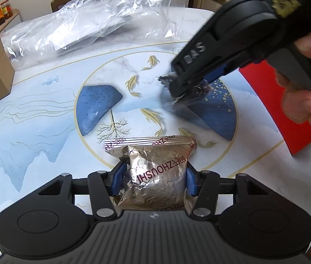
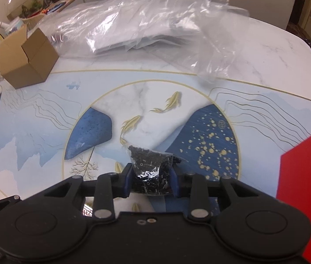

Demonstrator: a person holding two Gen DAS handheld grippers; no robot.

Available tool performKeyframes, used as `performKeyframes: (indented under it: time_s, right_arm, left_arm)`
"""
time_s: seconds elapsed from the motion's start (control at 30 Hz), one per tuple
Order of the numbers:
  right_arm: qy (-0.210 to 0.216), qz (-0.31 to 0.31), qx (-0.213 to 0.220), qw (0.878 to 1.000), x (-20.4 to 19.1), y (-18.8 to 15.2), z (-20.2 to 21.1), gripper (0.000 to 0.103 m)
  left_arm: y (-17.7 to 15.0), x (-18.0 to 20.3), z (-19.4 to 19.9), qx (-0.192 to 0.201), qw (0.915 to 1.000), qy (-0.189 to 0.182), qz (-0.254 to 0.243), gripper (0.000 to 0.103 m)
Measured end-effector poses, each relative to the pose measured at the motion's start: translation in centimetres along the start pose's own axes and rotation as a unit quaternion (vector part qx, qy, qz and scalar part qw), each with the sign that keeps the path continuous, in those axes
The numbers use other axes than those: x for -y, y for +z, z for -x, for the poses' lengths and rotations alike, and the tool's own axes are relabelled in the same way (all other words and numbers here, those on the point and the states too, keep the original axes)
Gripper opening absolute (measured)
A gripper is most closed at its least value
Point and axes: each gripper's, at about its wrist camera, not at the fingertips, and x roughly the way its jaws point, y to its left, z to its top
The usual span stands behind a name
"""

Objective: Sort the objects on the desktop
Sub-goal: 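Carry the gold foil bag and black bead packet with both tools over the shoebox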

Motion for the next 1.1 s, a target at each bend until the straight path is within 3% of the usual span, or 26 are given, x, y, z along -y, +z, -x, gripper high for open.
performKeyframes:
  time_s: [0.63, 1.1]
  right_arm:
    - [0.011, -0.023, 0.040, 0.999, 2.9, -2.9, 8.6, 0.033]
    - [0.014, -0.055, 0.069, 0.996, 6.6, -6.3, 14.4, 0.033]
  left_arm:
    - [1.9, 2.0, 3.8, 0.024, 0.9996, -0.014, 0.004, 0.053]
    - [4.3, 5.8, 6.4, 0.049, 0.9979, -0.032, -0.029, 0.053]
